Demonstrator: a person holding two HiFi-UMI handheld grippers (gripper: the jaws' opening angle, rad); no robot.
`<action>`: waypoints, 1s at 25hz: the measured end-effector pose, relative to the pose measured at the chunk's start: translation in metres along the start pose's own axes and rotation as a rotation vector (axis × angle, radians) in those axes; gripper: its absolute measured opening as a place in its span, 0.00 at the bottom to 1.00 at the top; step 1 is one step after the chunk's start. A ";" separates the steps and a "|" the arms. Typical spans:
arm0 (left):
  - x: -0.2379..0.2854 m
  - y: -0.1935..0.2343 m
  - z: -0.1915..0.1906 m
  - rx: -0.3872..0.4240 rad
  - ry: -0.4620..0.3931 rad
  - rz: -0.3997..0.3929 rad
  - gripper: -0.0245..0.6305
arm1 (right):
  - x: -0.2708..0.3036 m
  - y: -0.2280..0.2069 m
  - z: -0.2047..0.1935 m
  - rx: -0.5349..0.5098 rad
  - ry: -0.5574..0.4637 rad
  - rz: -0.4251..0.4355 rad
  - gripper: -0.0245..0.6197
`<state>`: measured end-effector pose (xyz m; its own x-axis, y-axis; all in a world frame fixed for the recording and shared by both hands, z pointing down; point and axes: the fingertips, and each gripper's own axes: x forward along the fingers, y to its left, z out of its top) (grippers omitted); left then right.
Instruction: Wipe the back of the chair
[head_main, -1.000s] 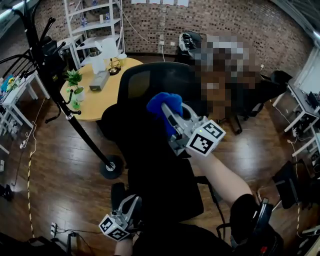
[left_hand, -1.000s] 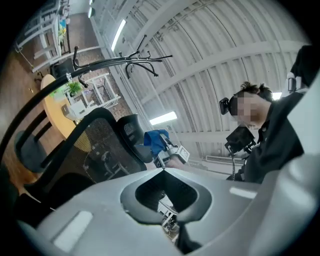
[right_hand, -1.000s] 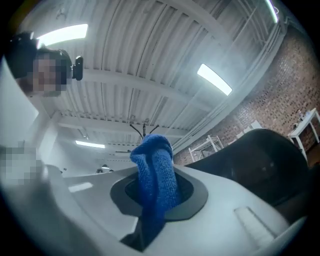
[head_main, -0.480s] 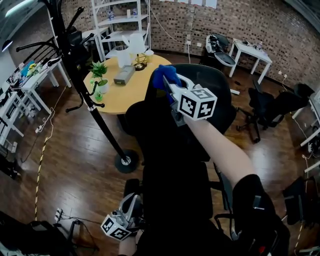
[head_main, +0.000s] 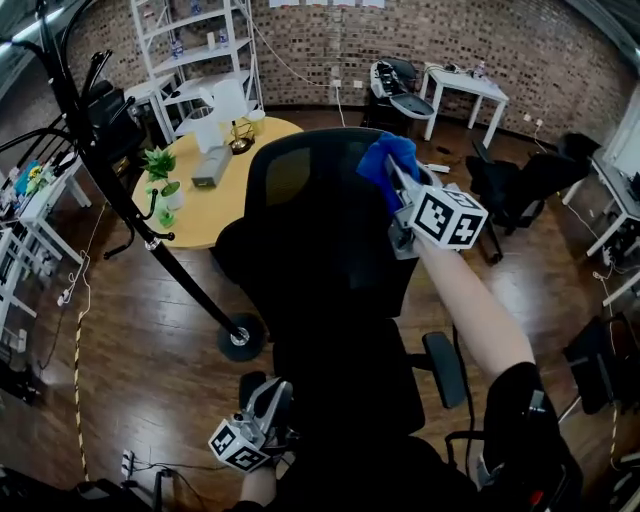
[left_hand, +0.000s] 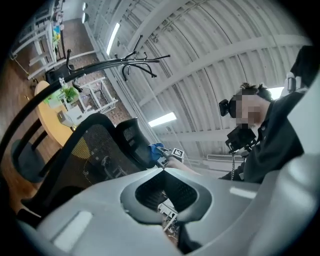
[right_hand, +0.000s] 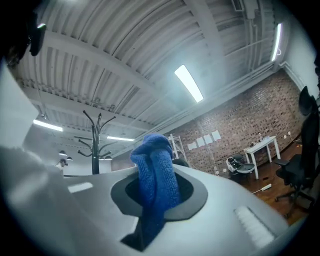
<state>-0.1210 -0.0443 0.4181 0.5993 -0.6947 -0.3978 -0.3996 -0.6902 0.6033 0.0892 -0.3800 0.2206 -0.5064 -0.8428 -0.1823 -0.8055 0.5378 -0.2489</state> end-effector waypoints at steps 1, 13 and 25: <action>0.007 -0.001 -0.003 -0.006 0.014 -0.021 0.02 | -0.012 -0.009 0.004 0.005 -0.009 -0.022 0.09; 0.024 -0.016 -0.016 0.001 0.063 -0.051 0.02 | -0.039 0.095 -0.006 0.010 -0.094 0.280 0.09; -0.048 -0.020 0.021 0.092 -0.083 0.138 0.02 | 0.056 0.195 -0.136 0.078 0.160 0.448 0.09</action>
<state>-0.1562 -0.0020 0.4105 0.4768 -0.7957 -0.3734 -0.5379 -0.6001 0.5920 -0.1385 -0.3252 0.2913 -0.8441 -0.5174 -0.1408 -0.4751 0.8433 -0.2512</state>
